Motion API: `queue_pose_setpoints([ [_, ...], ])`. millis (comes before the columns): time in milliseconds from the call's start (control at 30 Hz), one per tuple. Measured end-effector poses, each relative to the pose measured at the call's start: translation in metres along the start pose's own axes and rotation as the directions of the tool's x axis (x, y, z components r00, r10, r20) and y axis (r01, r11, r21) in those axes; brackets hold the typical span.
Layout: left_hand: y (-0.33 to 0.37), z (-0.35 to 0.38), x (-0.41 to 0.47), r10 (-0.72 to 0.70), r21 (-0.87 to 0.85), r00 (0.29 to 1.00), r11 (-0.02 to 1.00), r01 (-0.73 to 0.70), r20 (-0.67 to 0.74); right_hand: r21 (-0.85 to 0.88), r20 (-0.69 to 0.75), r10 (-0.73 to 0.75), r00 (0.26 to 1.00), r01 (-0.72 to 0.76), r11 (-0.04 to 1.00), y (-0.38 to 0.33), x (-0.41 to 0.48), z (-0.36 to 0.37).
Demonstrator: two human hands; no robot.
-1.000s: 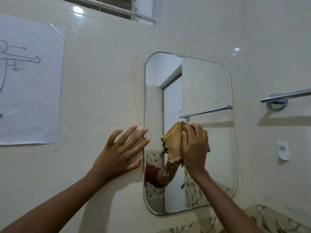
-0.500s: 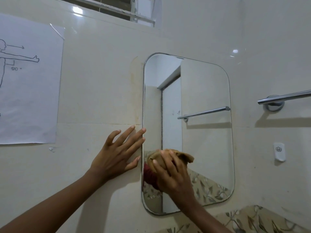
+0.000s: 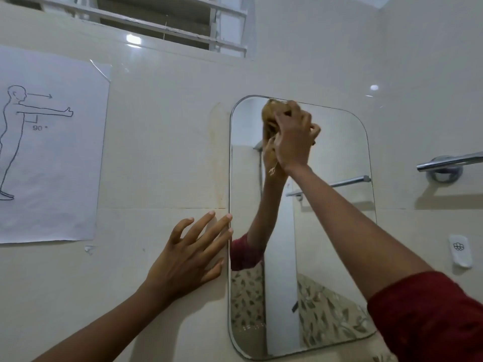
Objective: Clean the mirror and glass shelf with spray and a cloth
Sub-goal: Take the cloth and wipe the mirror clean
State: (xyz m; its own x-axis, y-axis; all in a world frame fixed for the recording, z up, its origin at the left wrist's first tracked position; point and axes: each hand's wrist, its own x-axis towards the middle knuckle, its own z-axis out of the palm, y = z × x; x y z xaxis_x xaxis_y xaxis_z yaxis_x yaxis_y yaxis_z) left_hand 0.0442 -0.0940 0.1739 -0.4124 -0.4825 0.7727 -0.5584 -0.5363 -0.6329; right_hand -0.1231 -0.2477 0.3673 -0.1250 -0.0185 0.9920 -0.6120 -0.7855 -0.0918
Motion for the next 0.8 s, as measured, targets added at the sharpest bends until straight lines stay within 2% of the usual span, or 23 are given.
queue_pose_setpoints([
  [100,0.0,0.0,0.0,0.003,0.001,0.999,1.0,-0.003,-0.033,0.023,-0.052,0.253,0.966,-0.252,0.968,0.055,0.013,0.0],
  [233,0.001,0.002,0.0,0.004,-0.003,0.999,1.0,-0.004,-0.044,0.01,-0.059,0.596,0.801,-0.597,0.802,0.133,-0.011,-0.012],
  [300,0.001,0.002,0.001,0.009,0.01,0.999,1.0,-0.008,-0.047,0.015,-0.052,0.713,0.7,-0.713,0.701,0.146,-0.027,-0.017],
  [333,0.001,0.002,0.0,0.01,0.015,0.999,1.0,-0.01,-0.052,0.026,-0.052,0.738,0.673,-0.738,0.674,0.142,-0.034,-0.018],
  [367,0.001,0.002,0.0,0.011,0.016,0.998,1.0,-0.01,-0.059,0.037,-0.056,0.735,0.676,-0.734,0.678,0.133,-0.04,-0.018],
  [400,0.001,0.001,0.0,0.01,0.012,0.998,1.0,-0.009,-0.069,0.04,-0.059,0.706,0.705,-0.705,0.708,0.118,-0.048,-0.02],
  [467,0.002,0.002,-0.001,0.008,0.004,0.997,1.0,-0.007,-0.077,0.009,-0.057,0.581,0.812,-0.581,0.814,0.077,-0.066,-0.018],
  [533,0.002,0.002,-0.001,0.007,-0.004,0.996,1.0,-0.007,-0.09,-0.043,-0.062,0.368,0.928,-0.37,0.928,0.03,-0.093,-0.015],
  [600,0.001,0.002,-0.001,0.015,-0.012,0.996,1.0,-0.016,-0.087,-0.034,-0.033,0.148,0.988,-0.149,0.988,-0.015,-0.129,-0.013],
  [667,0.0,0.001,-0.001,0.02,-0.016,0.997,1.0,-0.021,-0.077,-0.004,0.026,-0.049,0.998,0.049,0.999,-0.041,-0.168,-0.011],
  [733,0.0,0.001,-0.001,0.016,-0.019,0.998,1.0,-0.018,-0.067,0.007,0.08,-0.219,0.972,0.219,0.976,-0.041,-0.192,-0.01],
  [800,0.0,0.001,-0.001,0.021,-0.02,0.997,1.0,-0.023,-0.068,0.043,0.093,-0.289,0.953,0.286,0.957,-0.017,-0.191,-0.014],
])
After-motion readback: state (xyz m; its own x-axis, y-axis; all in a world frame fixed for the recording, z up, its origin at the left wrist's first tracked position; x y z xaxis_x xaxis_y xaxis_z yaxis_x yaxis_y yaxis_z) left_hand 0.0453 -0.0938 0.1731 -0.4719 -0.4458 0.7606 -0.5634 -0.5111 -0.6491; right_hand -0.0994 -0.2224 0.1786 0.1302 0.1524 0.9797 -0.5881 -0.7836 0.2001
